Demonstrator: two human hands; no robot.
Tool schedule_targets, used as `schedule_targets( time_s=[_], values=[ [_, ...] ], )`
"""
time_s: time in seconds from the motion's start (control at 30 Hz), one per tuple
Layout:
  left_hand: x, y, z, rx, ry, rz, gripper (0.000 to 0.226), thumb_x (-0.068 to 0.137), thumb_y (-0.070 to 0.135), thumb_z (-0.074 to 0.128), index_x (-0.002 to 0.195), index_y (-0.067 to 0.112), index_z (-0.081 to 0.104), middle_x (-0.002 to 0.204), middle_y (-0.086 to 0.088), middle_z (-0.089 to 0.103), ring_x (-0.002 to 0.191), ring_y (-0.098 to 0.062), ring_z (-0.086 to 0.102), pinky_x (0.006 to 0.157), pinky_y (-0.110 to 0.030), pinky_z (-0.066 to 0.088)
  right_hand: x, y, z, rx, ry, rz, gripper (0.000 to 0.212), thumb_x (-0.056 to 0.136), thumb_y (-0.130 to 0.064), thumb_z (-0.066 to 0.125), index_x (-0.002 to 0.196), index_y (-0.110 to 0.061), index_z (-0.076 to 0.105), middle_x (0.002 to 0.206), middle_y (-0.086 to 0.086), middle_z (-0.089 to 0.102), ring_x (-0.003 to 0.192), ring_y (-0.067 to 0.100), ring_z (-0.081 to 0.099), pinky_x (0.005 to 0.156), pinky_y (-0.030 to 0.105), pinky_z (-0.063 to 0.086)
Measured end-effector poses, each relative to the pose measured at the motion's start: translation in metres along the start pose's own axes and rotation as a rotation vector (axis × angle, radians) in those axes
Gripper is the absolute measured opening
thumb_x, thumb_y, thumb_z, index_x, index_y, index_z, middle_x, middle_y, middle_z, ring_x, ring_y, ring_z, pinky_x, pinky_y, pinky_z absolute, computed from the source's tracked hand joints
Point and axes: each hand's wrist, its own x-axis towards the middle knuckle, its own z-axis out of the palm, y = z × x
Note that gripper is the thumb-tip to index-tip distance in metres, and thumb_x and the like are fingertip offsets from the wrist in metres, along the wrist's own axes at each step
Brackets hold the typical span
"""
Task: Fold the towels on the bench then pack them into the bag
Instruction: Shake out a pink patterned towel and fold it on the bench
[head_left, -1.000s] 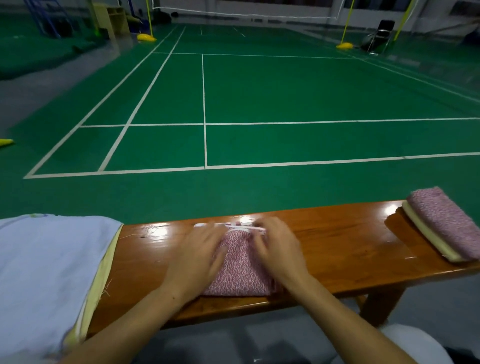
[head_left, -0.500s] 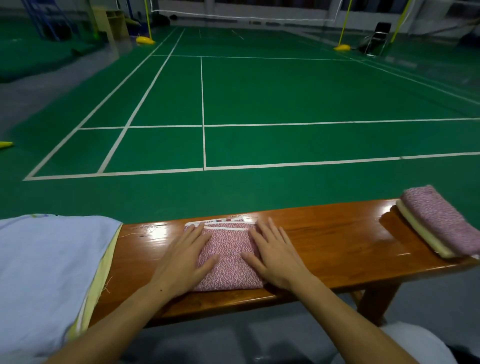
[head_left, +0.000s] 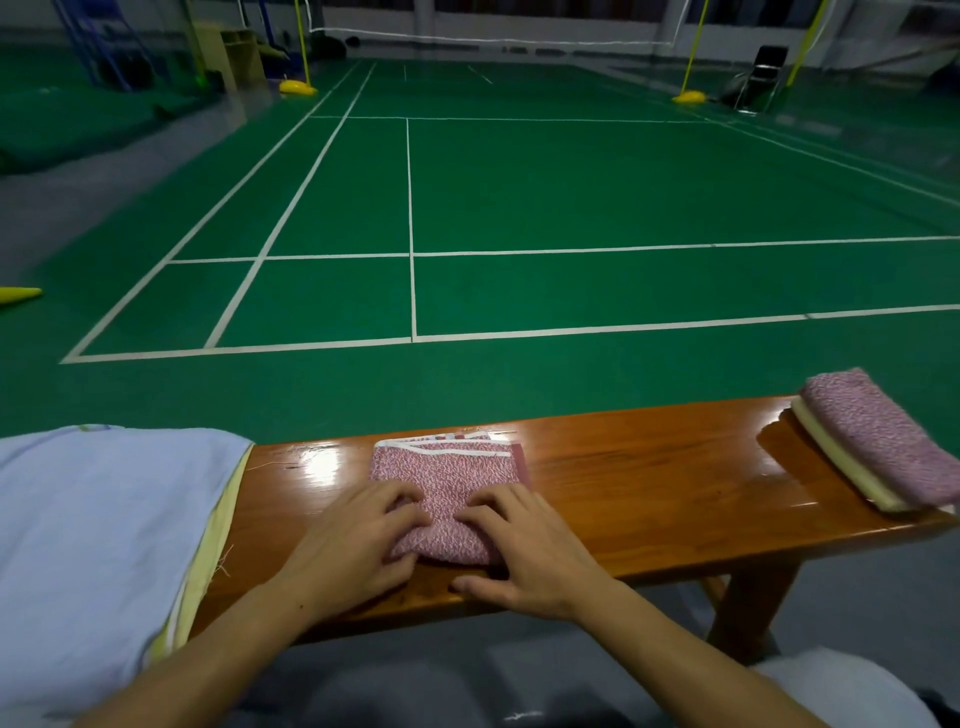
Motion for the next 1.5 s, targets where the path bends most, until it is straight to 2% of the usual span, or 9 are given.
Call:
schedule_targets(
  time_s=[0.2,0.33,0.57,0.77,0.97,1.07,1.2,1.33,1.5],
  values=[
    [0.007,0.003,-0.012,-0.181,0.069,-0.126,0.021,0.095,0.054,0.049,0.110,0.042,0.058,0.098,0.024,0.061,0.087,0.002,0.054,0.073,-0.027,0.047,0.006,0.007,-0.005,0.029,0.124,0.059,0.045,0.095,-0.031,0.065,0.139,-0.027,0.055,0.135,-0.007,0.063,0.123,0.012,0.057,0.104,0.034,0.050],
    [0.002,-0.004,-0.017,-0.251,0.003,-0.159,0.050,0.083,0.066,0.067,0.127,0.045,0.053,0.120,0.027,0.062,0.102,0.003,0.060,0.086,-0.027,0.055,0.007,0.015,-0.019,0.244,0.121,0.233,0.037,0.097,-0.038,0.067,0.132,-0.037,0.058,0.117,-0.011,0.071,0.104,0.008,0.065,0.090,0.033,0.055],
    [0.009,-0.011,-0.027,-0.599,0.110,-0.372,0.018,0.095,0.047,0.071,0.105,0.032,0.069,0.096,0.016,0.070,0.080,-0.007,0.070,0.069,-0.037,0.061,0.015,0.028,-0.022,0.835,0.172,0.377,0.040,0.088,-0.054,0.077,0.098,-0.016,0.072,0.090,0.010,0.075,0.082,0.026,0.073,0.070,0.046,0.058],
    [0.016,-0.024,-0.007,-0.465,0.096,-0.508,0.031,0.093,0.063,0.063,0.106,0.035,0.067,0.088,0.016,0.067,0.078,-0.001,0.063,0.070,-0.035,0.057,0.028,0.029,-0.011,0.697,0.211,0.556,0.049,0.084,-0.056,0.080,0.072,-0.018,0.051,0.062,-0.003,0.050,0.056,0.003,0.045,0.054,0.029,0.038],
    [0.016,-0.012,-0.003,0.002,0.166,-0.416,0.039,0.102,0.049,0.055,0.140,0.039,0.056,0.136,0.010,0.054,0.111,-0.006,0.060,0.088,-0.025,0.053,0.034,0.012,-0.014,-0.043,0.255,0.524,0.053,0.096,-0.066,0.053,0.136,-0.031,0.054,0.129,-0.003,0.062,0.115,0.014,0.058,0.092,0.031,0.052],
    [0.016,0.004,0.007,0.033,0.090,-0.328,0.059,0.109,0.059,0.024,0.162,0.034,0.030,0.168,0.012,0.025,0.157,-0.015,0.018,0.126,-0.040,0.024,0.038,0.002,-0.007,-0.093,0.193,0.285,0.055,0.108,-0.059,0.031,0.153,-0.029,0.040,0.164,0.004,0.034,0.151,0.026,0.031,0.121,0.045,0.035],
    [0.010,0.010,0.014,0.014,-0.174,-0.402,0.089,0.092,0.077,-0.015,0.166,0.033,0.010,0.173,0.011,0.010,0.160,-0.015,0.006,0.128,-0.040,0.015,0.029,0.000,0.012,-0.031,-0.144,0.241,0.069,0.107,-0.065,0.003,0.166,-0.031,0.008,0.174,-0.004,0.006,0.161,0.025,-0.002,0.130,0.049,0.005],
    [0.014,0.003,-0.005,0.100,-0.124,-0.558,0.086,0.091,0.086,0.014,0.146,0.029,0.048,0.138,0.007,0.055,0.123,-0.011,0.053,0.093,-0.030,0.047,0.029,0.007,0.000,-0.142,-0.151,0.247,0.082,0.098,-0.067,-0.003,0.164,-0.027,0.022,0.165,-0.003,0.035,0.148,0.025,0.033,0.118,0.044,0.033],
    [0.019,-0.008,-0.023,-0.342,-0.223,-0.836,0.069,0.070,0.088,0.065,0.089,0.022,0.057,0.075,0.011,0.060,0.070,-0.005,0.057,0.060,-0.027,0.045,0.026,-0.001,-0.011,-0.091,-0.161,0.204,0.070,0.101,-0.071,0.030,0.157,-0.029,0.034,0.142,-0.001,0.048,0.126,0.020,0.042,0.105,0.038,0.041]
  ],
)
